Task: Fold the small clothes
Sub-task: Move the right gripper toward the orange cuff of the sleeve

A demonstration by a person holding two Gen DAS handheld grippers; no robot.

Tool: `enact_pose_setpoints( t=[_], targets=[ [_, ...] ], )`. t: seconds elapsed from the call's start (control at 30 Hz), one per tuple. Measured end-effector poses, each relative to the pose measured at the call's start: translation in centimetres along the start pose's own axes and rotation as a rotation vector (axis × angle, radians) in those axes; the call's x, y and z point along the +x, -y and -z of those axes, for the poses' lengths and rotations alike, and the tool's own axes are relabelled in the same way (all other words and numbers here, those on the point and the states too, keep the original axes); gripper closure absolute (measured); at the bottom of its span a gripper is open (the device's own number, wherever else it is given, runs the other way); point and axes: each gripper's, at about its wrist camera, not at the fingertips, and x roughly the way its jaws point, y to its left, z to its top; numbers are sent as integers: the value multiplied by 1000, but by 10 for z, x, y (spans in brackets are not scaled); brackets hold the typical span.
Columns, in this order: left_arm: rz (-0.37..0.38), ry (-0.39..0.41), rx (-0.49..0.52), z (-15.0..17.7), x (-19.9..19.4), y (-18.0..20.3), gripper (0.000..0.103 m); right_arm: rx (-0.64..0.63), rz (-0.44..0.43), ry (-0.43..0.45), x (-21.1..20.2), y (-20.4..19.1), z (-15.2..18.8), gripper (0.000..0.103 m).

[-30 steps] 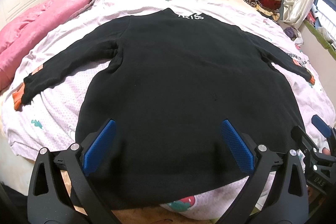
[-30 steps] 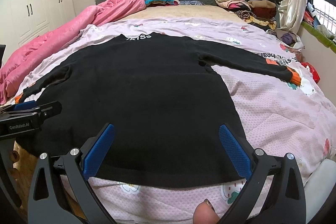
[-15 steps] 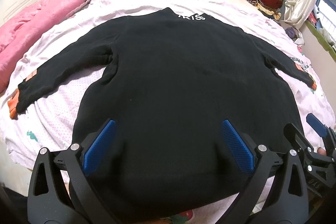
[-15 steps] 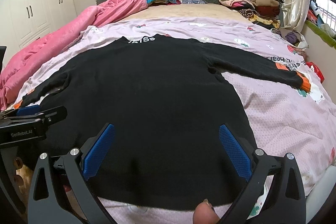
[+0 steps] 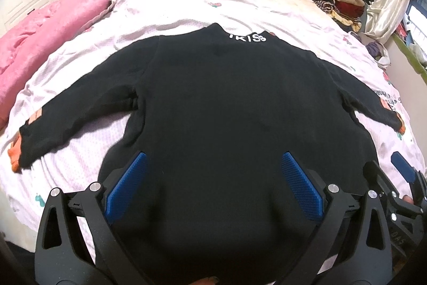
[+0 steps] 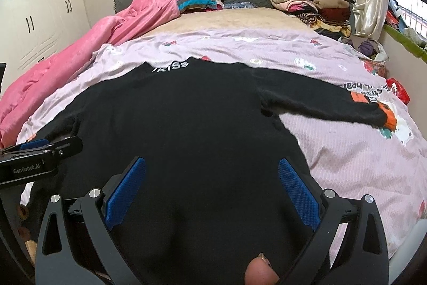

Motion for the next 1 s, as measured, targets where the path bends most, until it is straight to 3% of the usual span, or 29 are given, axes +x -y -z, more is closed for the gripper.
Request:
enact_pose_setpoints(
  t=[0.53, 1.0],
  targets=[
    [3, 11, -13, -41, 9, 7, 8, 89, 53, 21, 20, 33, -41, 4],
    [23, 5, 0, -80, 27, 42, 8, 199, 146, 45, 36, 89, -76, 4]
  ],
)
